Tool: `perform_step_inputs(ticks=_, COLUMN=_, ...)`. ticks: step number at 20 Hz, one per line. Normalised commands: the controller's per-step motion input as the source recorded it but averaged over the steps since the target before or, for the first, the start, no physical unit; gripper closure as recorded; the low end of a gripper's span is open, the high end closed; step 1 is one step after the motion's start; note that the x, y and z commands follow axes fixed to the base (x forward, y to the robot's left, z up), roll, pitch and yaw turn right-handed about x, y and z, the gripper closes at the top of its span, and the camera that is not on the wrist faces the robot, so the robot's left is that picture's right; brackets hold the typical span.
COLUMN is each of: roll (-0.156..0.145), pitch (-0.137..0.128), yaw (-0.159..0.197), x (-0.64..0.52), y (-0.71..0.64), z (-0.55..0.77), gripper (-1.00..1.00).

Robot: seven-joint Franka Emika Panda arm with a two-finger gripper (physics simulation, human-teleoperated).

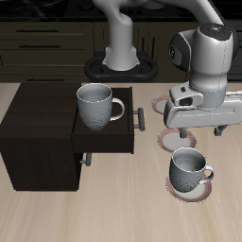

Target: Place the porcelain mug that is on the plate onto the top of the cabinet

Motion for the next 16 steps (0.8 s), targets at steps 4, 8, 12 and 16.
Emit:
perform_step_inputs(ticks=4, roll=0.0, pitch=0.02, yaw=0.042, x=0.05, y=-0.03, z=-0.28, gripper=-1.0)
perform_step_inputs(ticks=8, roll=-0.007, pitch=0.014, yaw=0.041, x=0.04, y=0.03, z=-0.26, gripper=-1.0)
perform_step_inputs(ticks=12, roll=0.011, pitch=0.022, yaw=0.035, x=0.05, y=0.1, z=-0.26, gripper=-1.0)
perform_step_inputs(ticks=16, roll=0.009, pitch=0.027, yaw=0.023, x=0.14, y=0.1, z=-0.31, gripper=-1.0)
